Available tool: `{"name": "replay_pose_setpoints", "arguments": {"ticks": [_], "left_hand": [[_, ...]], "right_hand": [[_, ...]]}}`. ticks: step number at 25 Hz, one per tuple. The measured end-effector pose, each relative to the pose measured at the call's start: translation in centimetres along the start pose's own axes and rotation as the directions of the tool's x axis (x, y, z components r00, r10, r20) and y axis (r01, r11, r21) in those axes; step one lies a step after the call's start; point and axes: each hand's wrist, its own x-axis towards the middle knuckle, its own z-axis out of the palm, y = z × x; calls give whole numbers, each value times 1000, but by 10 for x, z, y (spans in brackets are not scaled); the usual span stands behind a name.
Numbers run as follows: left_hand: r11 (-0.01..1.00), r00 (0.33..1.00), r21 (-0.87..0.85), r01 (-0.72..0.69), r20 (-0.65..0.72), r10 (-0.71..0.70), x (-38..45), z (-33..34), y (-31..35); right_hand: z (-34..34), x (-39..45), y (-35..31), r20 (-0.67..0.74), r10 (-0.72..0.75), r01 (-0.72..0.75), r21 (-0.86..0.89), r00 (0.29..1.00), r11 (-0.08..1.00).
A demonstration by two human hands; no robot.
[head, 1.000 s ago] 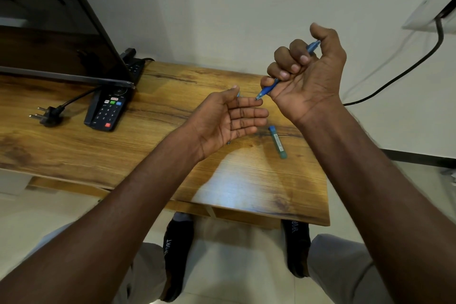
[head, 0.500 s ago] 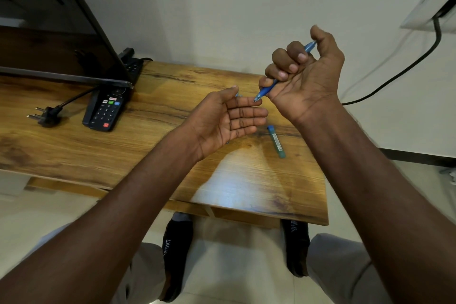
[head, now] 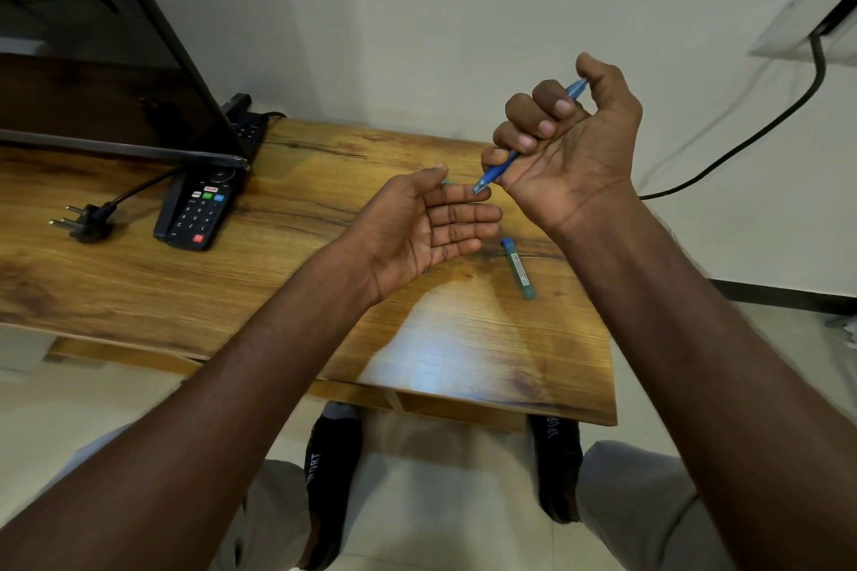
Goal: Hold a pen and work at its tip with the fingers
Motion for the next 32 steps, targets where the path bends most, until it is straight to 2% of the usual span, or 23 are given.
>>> {"name": "replay_pose_setpoints", "arguments": {"ticks": [17, 32], "left_hand": [[1000, 1000, -12, 6, 9, -6, 1, -1, -2], [1000, 1000, -3, -1, 3, 1, 2, -1, -2]], "right_hand": [[0, 2, 0, 13, 18, -18, 10, 1000, 1000], [4, 0, -2, 24, -64, 64, -16, 998, 998]]}}
